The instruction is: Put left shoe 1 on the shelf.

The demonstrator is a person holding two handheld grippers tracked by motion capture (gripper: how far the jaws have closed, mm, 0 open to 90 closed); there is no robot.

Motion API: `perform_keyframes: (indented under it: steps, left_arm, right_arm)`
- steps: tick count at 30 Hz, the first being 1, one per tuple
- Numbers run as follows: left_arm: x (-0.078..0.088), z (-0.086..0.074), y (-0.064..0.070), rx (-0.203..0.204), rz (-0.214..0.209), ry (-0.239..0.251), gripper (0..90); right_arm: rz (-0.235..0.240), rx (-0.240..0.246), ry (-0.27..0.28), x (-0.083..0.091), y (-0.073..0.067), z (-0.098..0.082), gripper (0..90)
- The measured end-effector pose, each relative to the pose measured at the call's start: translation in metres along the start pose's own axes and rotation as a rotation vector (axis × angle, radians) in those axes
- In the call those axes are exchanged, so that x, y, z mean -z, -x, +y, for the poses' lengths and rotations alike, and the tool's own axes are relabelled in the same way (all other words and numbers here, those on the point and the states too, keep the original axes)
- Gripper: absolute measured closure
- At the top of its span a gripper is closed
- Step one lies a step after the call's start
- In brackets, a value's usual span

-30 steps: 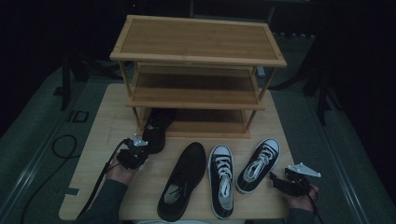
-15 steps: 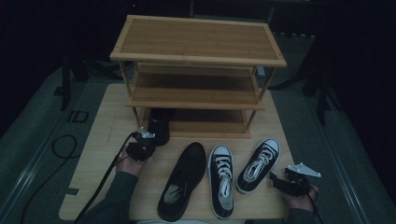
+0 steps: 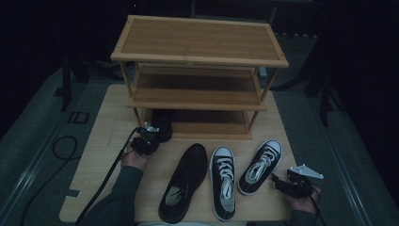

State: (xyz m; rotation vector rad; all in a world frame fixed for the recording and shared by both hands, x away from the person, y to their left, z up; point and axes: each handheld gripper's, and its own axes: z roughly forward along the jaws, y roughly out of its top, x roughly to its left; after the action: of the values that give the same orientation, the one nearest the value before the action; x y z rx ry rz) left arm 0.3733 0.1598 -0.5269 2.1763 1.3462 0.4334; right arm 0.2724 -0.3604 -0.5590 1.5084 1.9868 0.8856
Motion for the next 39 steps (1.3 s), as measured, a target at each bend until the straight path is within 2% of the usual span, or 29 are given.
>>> perform_keyframes:
  steps: [7, 13, 17, 22, 23, 28, 33, 36, 39]
  left_arm:
    - [-0.002, 0.002, -0.002, 0.006, -0.015, 0.000, 86.6]
    - [0.004, 0.003, -0.002, -0.006, -0.028, -0.001, 76.2]
    - [0.016, 0.003, -0.002, -0.019, -0.042, 0.007, 71.1]
    - [0.032, 0.003, -0.001, -0.034, -0.083, 0.029, 67.4]
    - [0.037, 0.003, 0.001, -0.043, -0.106, 0.038, 66.4]
    - [0.054, 0.000, 0.010, -0.101, -0.152, 0.059, 63.5]
    - [0.073, -0.003, 0.015, -0.116, -0.187, 0.076, 62.6]
    - [0.084, -0.005, 0.019, -0.133, -0.204, 0.084, 62.3]
    - [0.091, -0.004, 0.021, -0.153, -0.194, 0.098, 62.8]
  right_arm:
    - [0.000, 0.001, 0.000, 0.000, 0.000, 0.000, 29.4]
    - [0.000, 0.001, 0.000, 0.000, 0.000, 0.000, 29.4]
    - [0.000, 0.001, 0.000, 0.000, 0.000, 0.000, 29.4]
    - [0.000, 0.001, 0.000, 0.000, 0.000, 0.000, 29.4]
    - [0.000, 0.001, 0.000, 0.000, 0.000, 0.000, 29.4]
    - [0.000, 0.001, 0.000, 0.000, 0.000, 0.000, 29.4]
    - [0.000, 0.001, 0.000, 0.000, 0.000, 0.000, 29.4]
    - [0.000, 0.001, 0.000, 0.000, 0.000, 0.000, 29.4]
    - [0.000, 0.000, 0.000, 0.000, 0.000, 0.000, 29.5]
